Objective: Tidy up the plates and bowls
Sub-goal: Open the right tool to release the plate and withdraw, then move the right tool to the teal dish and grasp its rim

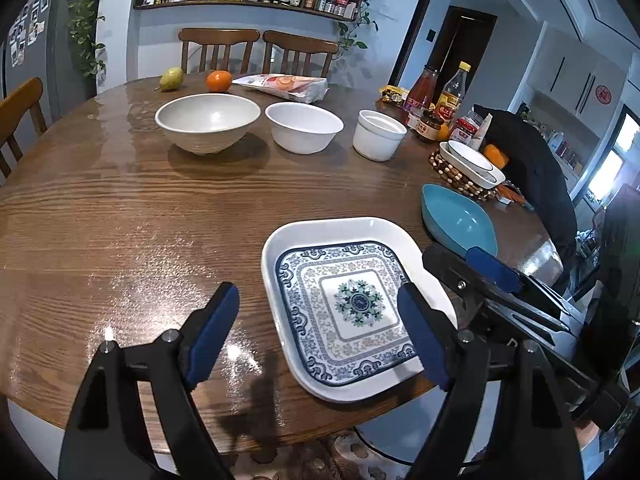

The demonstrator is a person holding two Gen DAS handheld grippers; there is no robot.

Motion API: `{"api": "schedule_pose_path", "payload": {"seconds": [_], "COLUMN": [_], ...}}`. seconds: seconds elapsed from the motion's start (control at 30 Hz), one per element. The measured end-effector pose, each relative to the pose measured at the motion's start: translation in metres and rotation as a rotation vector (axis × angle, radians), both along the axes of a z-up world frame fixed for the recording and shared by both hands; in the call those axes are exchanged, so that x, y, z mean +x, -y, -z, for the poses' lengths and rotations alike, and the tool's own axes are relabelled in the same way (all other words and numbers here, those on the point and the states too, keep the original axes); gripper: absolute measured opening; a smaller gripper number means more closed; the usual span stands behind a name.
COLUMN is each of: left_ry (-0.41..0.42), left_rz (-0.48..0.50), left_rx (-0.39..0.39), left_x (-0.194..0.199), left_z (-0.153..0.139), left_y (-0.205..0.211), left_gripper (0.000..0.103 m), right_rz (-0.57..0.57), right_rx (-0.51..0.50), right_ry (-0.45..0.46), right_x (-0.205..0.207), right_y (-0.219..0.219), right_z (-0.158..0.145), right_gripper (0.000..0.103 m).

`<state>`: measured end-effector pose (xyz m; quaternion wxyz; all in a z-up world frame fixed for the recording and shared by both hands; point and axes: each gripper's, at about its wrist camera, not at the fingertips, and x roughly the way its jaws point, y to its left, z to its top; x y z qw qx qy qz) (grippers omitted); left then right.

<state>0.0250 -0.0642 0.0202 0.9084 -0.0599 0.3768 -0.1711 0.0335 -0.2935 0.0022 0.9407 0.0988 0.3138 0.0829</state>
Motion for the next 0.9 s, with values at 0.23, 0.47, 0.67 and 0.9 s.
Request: {"api": "schedule_pose_path", "payload": {"seconds": [0.23,0.47,0.67,0.9], "left_ry": [-0.008,0.002,-0.012,-0.04], "left_rz": [0.059,0.119,0.166,0.201], "left_rx": [-0.006,0.011,0.015,0.031], "left_x": [0.009,0.018,0.032,0.052], "left_z": [-0.007,-0.016,-0.018,-0.014], "left_y": [0.019,0.046,0.072,0.106], "left_gripper": [0.085,0.086,0.086,0.086], "right_rz": [0.06,0.101,0.156,0.243], "right_rx": [0.011,0.041,0.067,0.049], "right_ry": [0.018,0.029,0.056,0.068], "right_x": [-0.001,-0.003,-0.005,-0.002], "right_y": [0.022,0.05,0.076,0.105], "right_z": [-0.003,-0.011,-0.02,-0.027], "right_gripper": [0.085,0.086,0.087,0.087]}}
